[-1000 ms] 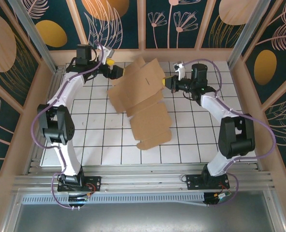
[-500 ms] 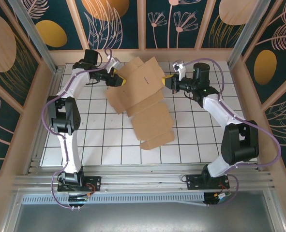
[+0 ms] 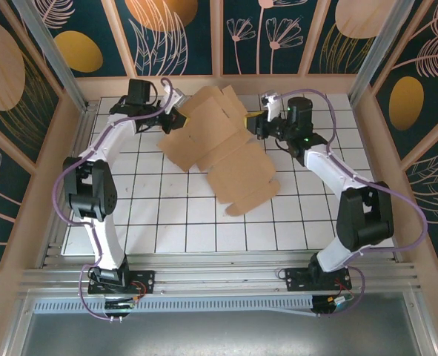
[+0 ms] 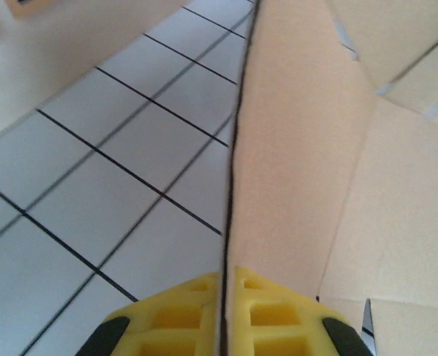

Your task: Fold the paper box

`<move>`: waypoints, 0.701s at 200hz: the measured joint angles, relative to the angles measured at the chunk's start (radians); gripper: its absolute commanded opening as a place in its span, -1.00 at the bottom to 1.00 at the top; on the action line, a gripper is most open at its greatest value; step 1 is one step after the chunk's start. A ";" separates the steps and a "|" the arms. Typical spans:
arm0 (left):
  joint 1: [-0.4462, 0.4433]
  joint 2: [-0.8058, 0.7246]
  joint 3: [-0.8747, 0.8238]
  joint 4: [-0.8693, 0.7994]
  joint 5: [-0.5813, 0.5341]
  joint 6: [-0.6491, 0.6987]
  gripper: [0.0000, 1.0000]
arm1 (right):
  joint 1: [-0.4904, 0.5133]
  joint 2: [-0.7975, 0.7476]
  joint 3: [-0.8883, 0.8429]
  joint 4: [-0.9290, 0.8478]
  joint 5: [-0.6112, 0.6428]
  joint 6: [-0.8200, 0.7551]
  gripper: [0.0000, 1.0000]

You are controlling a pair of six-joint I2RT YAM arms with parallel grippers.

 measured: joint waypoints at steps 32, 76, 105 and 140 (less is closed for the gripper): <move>-0.097 -0.047 -0.018 0.093 -0.277 0.016 -0.97 | 0.010 0.020 0.000 -0.027 0.261 0.237 -0.17; -0.148 -0.082 -0.113 0.205 -0.545 0.105 -1.00 | 0.012 -0.080 -0.067 -0.058 0.405 0.613 0.08; -0.182 -0.087 -0.171 0.253 -0.645 0.182 -1.00 | 0.061 -0.174 -0.163 0.081 0.368 0.868 0.19; -0.218 -0.087 -0.175 0.280 -0.679 0.236 -1.00 | 0.118 -0.014 -0.057 0.258 0.265 1.073 0.38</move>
